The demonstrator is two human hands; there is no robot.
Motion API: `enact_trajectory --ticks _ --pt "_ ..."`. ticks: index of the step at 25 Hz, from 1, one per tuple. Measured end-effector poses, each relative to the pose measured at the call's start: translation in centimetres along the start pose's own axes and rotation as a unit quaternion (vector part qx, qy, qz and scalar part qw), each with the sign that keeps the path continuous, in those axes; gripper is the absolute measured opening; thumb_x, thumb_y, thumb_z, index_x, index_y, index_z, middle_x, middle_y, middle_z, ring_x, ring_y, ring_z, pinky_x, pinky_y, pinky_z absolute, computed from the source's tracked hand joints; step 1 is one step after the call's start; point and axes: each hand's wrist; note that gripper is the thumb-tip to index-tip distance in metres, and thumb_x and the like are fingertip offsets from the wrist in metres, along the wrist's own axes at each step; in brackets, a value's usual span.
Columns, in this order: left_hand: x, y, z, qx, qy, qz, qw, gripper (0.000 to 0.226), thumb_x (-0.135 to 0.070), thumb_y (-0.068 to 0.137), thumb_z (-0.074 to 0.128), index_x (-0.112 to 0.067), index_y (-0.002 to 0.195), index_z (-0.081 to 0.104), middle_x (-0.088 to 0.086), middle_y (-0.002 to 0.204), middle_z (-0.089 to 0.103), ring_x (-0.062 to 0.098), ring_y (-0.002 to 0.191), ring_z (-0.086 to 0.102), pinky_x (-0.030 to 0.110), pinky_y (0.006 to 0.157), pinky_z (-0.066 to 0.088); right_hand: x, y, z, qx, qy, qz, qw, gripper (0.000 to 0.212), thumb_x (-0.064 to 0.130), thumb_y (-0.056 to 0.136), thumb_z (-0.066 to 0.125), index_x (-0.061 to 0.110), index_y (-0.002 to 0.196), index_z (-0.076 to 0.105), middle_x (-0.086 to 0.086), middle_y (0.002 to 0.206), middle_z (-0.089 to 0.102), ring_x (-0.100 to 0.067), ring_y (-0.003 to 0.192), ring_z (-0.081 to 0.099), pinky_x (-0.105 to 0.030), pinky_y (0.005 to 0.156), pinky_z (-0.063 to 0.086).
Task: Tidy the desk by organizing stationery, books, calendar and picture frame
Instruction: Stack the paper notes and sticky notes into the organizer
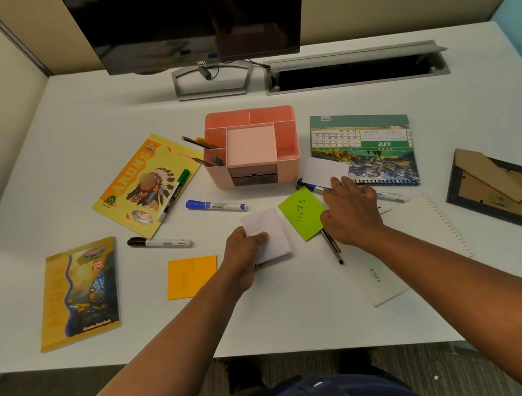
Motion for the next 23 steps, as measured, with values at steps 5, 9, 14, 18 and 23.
enact_trajectory --ticks 5,9,14,18,23 --pt "0.1 0.0 0.0 0.001 0.016 0.000 1.000 0.029 -0.007 0.096 0.060 -0.016 0.123 0.058 0.009 0.119 0.065 0.029 0.106 0.062 0.053 0.095 0.054 -0.4 0.3 0.1 -0.024 -0.013 -0.025 0.999 0.049 0.029 0.093 0.042 0.016 0.140 0.045 -0.006 0.153 0.040 -0.023 0.140 0.034 -0.047 0.108 0.025" --pt "0.1 -0.1 0.0 0.000 0.020 0.000 1.000 0.032 -0.007 0.096 0.060 -0.014 0.127 0.057 0.009 0.120 0.065 0.027 0.104 0.062 0.048 0.092 0.056 -0.9 0.7 0.8 -0.071 -0.028 -0.045 0.996 0.040 0.023 0.095 0.043 0.019 0.134 0.048 -0.004 0.134 0.055 -0.027 0.123 0.049 -0.046 0.099 0.031" --pt "0.0 -0.3 0.0 0.001 0.029 -0.002 1.000 0.033 -0.008 0.096 0.062 -0.015 0.128 0.057 0.010 0.122 0.066 0.029 0.107 0.063 0.052 0.095 0.054 -1.0 2.4 0.4 -0.075 -0.036 -0.032 0.996 0.043 0.024 0.092 0.056 0.016 0.134 0.048 -0.006 0.132 0.054 -0.031 0.119 0.050 -0.047 0.093 0.040" --pt "0.0 -0.3 0.0 0.000 0.025 -0.004 1.000 0.033 -0.008 0.095 0.062 -0.014 0.127 0.059 0.010 0.121 0.067 0.027 0.104 0.063 0.048 0.093 0.055 -1.3 3.0 0.6 -0.097 -0.052 -0.054 0.993 0.016 0.014 0.089 0.060 0.015 0.105 0.063 -0.006 0.109 0.063 -0.032 0.102 0.057 -0.042 0.078 0.043" --pt "-0.4 -0.7 0.1 -0.008 0.013 -0.009 1.000 0.033 -0.006 0.096 0.061 -0.014 0.127 0.058 0.010 0.121 0.066 0.026 0.102 0.063 0.050 0.095 0.054 -1.7 2.8 -0.3 -0.160 0.029 -0.039 0.986 0.019 0.003 0.089 0.055 0.014 0.073 0.057 -0.006 0.068 0.055 -0.030 0.065 0.054 -0.040 0.056 0.048"
Point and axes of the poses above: each hand's wrist, its own y-axis towards the middle knuckle, its own z-axis out of the palm, x = y × z
